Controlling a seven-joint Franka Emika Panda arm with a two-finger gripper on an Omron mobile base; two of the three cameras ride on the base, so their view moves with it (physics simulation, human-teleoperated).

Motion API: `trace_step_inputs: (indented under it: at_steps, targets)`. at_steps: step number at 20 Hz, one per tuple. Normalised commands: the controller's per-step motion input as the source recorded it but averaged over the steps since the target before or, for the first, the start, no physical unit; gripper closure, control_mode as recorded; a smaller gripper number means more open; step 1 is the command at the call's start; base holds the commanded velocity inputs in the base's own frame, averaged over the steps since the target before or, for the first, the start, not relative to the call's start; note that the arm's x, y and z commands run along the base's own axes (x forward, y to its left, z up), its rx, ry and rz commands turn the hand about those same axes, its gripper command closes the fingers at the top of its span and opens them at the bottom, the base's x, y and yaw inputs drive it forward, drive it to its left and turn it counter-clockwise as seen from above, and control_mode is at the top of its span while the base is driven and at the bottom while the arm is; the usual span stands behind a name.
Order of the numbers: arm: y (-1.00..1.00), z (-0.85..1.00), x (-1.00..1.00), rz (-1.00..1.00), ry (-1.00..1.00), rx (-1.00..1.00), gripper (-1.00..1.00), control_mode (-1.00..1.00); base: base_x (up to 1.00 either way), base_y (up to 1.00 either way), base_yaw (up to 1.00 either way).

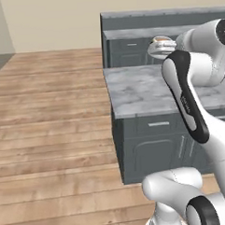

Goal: Pick the cup of tea, navigate to the dining table, and place it on the saucer.

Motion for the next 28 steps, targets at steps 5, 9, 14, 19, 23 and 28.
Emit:
trace_step_inputs:
  at_steps: [5,9,14,19,23,28]
  targets:
    - [0.00,0.00,0.00,0.00,0.00,0.00,1.00,1.00,0.71,1.00,-0.03]
    - [0.00,0.00,0.00,0.00,0.00,0.00,1.00,1.00,1.00,1.00,-0.17]
    - [0.00,0.00,0.00,0.00,0.00,0.00,1.00,1.00,1.00,1.00,-0.36]
    - [0.00,0.00,0.00,0.00,0.00,0.00,1.00,1.00,1.00,1.00,-0.20]
    - [0.00,0.00,0.00,0.00,0.00,0.00,1.00,1.00,1.00,0.87,-0.32]
    - [0.00,0.00,0.00,0.00,0.00,0.00,1.00,1.00,1.00,0.44,-0.35]
